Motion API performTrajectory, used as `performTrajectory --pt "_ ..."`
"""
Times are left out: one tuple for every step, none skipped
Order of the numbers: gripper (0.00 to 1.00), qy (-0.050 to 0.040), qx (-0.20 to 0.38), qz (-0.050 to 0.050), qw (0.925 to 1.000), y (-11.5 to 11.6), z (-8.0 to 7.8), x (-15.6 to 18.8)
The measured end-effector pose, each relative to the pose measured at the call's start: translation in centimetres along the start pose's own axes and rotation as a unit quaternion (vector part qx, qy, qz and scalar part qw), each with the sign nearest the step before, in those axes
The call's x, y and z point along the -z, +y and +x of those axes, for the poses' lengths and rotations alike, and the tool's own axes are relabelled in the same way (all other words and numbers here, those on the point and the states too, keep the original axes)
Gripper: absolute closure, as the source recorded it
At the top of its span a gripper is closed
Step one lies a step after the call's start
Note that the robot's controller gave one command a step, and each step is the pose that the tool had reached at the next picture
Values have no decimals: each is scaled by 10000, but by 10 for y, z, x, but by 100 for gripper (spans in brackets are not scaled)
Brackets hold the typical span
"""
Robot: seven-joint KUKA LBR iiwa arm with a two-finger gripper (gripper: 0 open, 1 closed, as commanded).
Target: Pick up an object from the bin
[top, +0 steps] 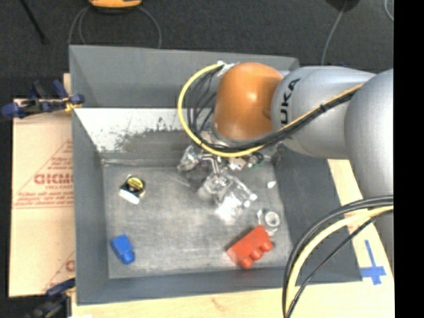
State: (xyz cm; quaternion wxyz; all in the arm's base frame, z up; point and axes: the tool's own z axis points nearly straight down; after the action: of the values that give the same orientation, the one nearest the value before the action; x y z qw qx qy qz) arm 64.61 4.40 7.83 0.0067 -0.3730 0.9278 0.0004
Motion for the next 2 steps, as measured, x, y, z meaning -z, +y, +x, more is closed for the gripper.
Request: performTrajectory --pt "100 -8 -3 8 10000 -1 -1 1" --pt "100 10 -42 27 10000 -4 -4 96"
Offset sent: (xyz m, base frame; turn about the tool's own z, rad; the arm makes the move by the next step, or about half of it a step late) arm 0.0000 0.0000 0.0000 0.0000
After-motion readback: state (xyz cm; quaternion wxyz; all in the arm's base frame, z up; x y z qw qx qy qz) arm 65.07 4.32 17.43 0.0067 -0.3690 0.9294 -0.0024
